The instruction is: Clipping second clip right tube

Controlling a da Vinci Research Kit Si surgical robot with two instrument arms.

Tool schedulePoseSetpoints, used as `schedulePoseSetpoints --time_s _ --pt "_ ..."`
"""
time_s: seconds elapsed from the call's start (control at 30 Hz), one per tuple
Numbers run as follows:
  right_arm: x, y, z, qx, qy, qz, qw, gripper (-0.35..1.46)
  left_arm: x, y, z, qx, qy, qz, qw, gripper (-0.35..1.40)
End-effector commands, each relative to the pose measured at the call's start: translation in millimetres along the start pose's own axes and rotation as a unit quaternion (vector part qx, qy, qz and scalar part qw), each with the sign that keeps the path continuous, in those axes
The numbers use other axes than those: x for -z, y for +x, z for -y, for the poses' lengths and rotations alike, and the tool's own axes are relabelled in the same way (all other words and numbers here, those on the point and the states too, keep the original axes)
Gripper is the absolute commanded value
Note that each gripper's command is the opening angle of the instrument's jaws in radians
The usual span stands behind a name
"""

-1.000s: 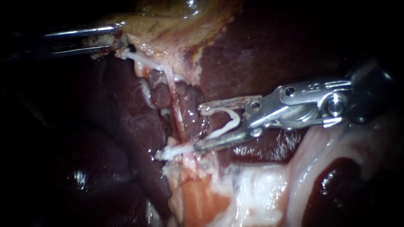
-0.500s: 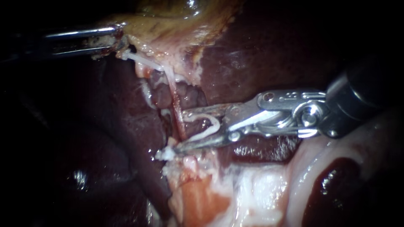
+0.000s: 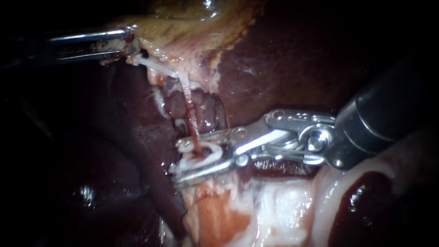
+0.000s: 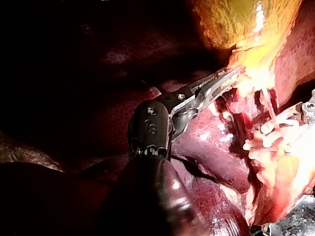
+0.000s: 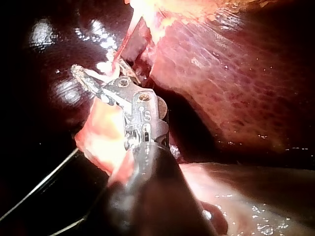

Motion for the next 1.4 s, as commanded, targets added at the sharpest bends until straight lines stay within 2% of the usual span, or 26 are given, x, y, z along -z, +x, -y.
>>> schedulePoseSetpoints --time_s 0.03,0.3,0.43,0.7,0.83,0.93,1.23,1.3,1.4 --pt "0.0 0.2 0.4 -0.001 0.008 -0.003 1.0000 0.50 0.0 0.0 0.0 0.000 0.000 0.000 1.0000 -0.35" --pt "-0.8 1.4 3.0 -0.012 0.054 -0.024 0.9982 0.49 0.0 0.0 0.0 0.000 0.000 0.000 1.0000 -0.35" --pt "-0.8 1.8 3.6 -0.013 0.066 -0.023 0.9975 0.47 0.0 0.0 0.0 0.000 0.000 0.000 1.0000 -0.35" --pt "0.0 1.9 3.5 -0.014 0.059 -0.029 0.9977 0.37 0.0 0.0 0.0 0.000 0.000 0.000 1.0000 -0.35" --pt "0.6 2.3 3.6 -0.016 0.061 -0.030 0.9976 0.23 0.0 0.0 0.0 0.000 0.000 0.000 1.0000 -0.35" --pt "1.0 2.5 3.7 -0.016 0.062 -0.030 0.9975 0.06 0.0 0.0 0.0 0.000 0.000 0.000 1.0000 -0.35" --pt "1.5 2.4 3.3 -0.019 0.063 -0.030 0.9974 -0.19 -0.1 0.0 -0.1 0.000 0.000 0.000 1.0000 -0.35" --pt "1.6 2.4 3.2 -0.031 0.062 -0.026 0.9973 -0.35 -0.1 0.0 -0.1 0.000 0.000 0.000 1.0000 -0.35" --pt "1.9 2.3 3.1 -0.043 0.056 -0.013 0.9974 -0.35 -0.1 0.0 -0.1 0.000 0.000 0.000 1.0000 -0.35"
